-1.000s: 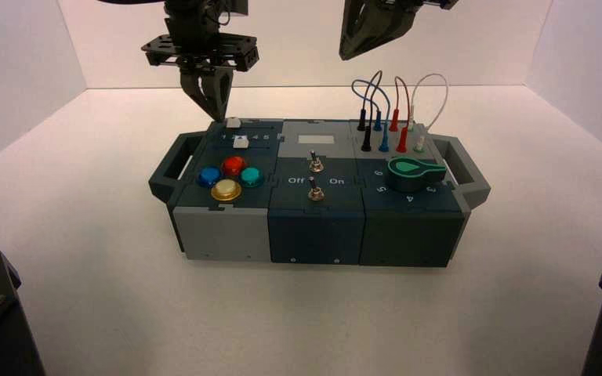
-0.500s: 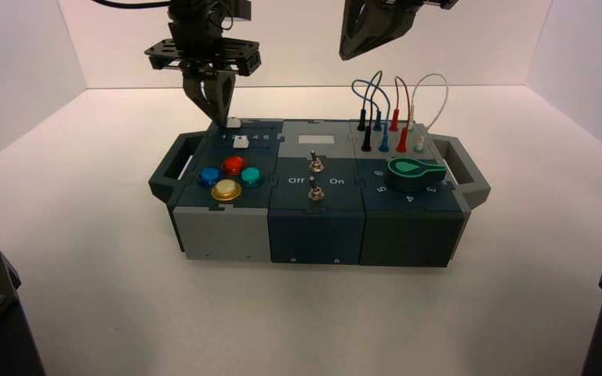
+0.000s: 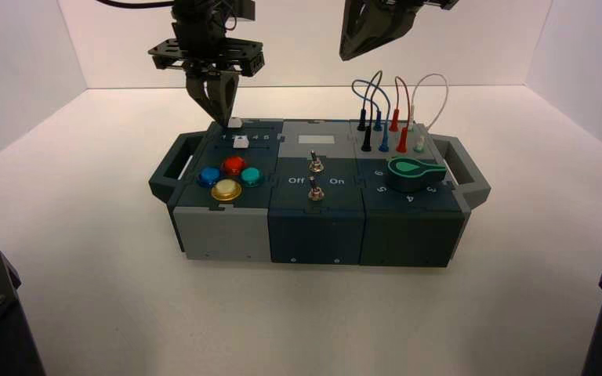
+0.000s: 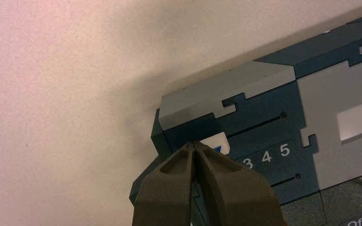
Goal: Move the top slider to position 2.
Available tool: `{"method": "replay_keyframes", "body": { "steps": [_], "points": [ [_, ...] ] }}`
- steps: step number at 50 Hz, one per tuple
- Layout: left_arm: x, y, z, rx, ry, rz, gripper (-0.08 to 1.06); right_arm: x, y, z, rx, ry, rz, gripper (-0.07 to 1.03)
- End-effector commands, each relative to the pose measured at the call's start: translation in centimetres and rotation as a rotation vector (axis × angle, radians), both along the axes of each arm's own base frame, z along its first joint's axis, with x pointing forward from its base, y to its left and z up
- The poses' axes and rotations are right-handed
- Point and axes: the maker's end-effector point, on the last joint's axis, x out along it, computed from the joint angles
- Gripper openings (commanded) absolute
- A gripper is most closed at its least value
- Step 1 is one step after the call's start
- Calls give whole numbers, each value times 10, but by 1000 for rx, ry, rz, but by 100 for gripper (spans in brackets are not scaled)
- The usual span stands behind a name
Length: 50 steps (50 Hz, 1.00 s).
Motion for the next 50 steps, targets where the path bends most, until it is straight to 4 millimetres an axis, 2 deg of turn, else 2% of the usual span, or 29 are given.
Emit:
{"method": "replay_keyframes", "body": {
  "steps": [1, 21, 28, 41, 50],
  "points": [
    [5, -10, 11, -19, -33, -18, -3, 2, 3, 8, 18, -23, 1, -2],
    [3, -10, 10, -14, -28, -21, -3, 1, 2, 7, 18, -21, 0, -2],
    [3, -3, 11, -8, -30, -14, -3, -1, 1, 7, 18, -19, -1, -2],
    [3, 18, 30, -11, -70, 20, -3, -7, -4, 11, 23, -23, -1, -2],
    [1, 22, 39, -22, -95, 27, -3, -14, -9, 15, 28, -39, 4, -2]
  ]
}}
